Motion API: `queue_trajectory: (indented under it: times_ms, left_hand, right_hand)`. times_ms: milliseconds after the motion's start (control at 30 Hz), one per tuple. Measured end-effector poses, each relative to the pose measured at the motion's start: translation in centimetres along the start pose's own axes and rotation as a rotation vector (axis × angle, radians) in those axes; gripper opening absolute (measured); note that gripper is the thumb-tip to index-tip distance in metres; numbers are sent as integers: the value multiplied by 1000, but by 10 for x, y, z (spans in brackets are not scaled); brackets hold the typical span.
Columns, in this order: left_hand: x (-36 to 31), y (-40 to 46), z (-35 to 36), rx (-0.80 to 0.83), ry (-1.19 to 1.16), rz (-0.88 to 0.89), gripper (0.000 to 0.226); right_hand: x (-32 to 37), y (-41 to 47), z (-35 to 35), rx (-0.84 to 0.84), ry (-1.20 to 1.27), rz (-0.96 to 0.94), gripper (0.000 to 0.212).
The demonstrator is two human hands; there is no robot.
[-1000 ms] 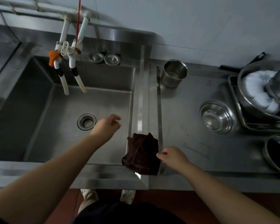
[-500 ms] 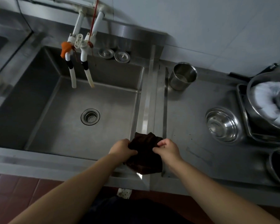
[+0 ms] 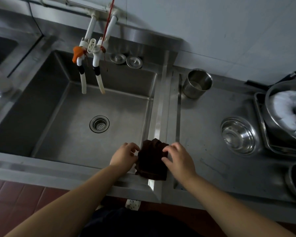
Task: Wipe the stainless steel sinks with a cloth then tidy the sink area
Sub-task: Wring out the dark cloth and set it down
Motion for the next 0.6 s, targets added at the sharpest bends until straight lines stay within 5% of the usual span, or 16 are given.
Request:
queue_trajectory:
  times_ms: [100,367,600]
  left_hand:
    - [-10,-8,14,148,-24,67,31]
    - [-18,-28,30,242,81,264,42]
    - [-8,-21,-16,71,-48,88,38]
  right_hand:
    - [1,-7,17,179,-38,-110,40]
    - [-13,-30,25,221,72,30,26]
    - [-1,-10,7,115,23,38,26]
Point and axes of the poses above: each hand's wrist, its own y-axis towards the middle knuckle, its own z-axis out of the palm, x = y × z, the point moved 7 cm from there along y, towards the middle knuckle, and after that the axes turned 8 degrees about -x, right-handed, at the moved point
